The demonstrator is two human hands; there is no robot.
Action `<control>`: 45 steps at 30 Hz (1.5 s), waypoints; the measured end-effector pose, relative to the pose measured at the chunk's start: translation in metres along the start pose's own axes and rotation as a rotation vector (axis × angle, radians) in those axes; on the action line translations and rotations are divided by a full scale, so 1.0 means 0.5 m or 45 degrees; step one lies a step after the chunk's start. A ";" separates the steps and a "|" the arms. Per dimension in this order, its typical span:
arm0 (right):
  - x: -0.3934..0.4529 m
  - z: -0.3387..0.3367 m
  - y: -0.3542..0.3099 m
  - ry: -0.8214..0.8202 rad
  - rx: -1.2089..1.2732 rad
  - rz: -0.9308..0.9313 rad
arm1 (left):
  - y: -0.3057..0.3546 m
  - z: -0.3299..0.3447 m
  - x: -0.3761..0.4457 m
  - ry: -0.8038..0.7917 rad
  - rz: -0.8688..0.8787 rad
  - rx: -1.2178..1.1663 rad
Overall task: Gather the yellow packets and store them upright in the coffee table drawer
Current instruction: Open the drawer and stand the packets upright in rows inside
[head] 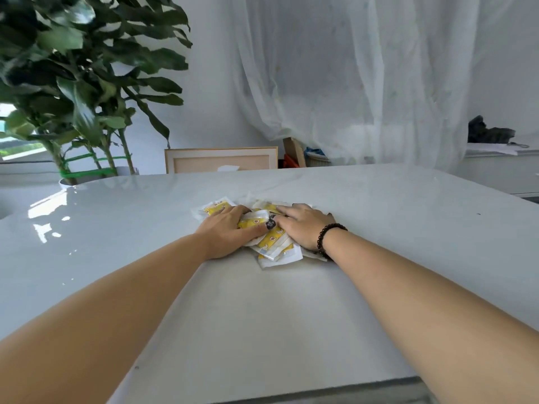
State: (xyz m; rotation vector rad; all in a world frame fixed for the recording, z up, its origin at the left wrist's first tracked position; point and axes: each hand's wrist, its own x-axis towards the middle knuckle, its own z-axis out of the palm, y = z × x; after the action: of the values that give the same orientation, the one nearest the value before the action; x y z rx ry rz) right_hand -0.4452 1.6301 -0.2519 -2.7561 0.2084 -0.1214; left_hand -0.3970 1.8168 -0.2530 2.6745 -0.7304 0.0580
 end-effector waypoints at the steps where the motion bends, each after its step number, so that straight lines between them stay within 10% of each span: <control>1: -0.023 0.001 -0.006 -0.001 -0.001 0.001 | 0.003 -0.002 -0.023 0.006 -0.001 -0.010; 20: -0.310 0.017 -0.068 0.426 0.061 0.101 | 0.079 -0.011 -0.331 0.485 -0.201 -0.457; 33: -0.431 -0.096 -0.080 0.593 -0.131 -0.002 | 0.093 -0.121 -0.452 0.155 -0.468 -0.659; 45: -0.592 -0.127 -0.150 0.803 0.407 -0.513 | 0.152 -0.192 -0.598 -0.031 -0.532 -1.655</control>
State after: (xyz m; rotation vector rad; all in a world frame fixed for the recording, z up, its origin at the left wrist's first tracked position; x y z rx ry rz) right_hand -0.7343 1.7240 -0.1821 -2.3213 -0.1952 -1.0334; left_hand -0.6880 1.9351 -0.1778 1.4976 -0.0718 -0.4113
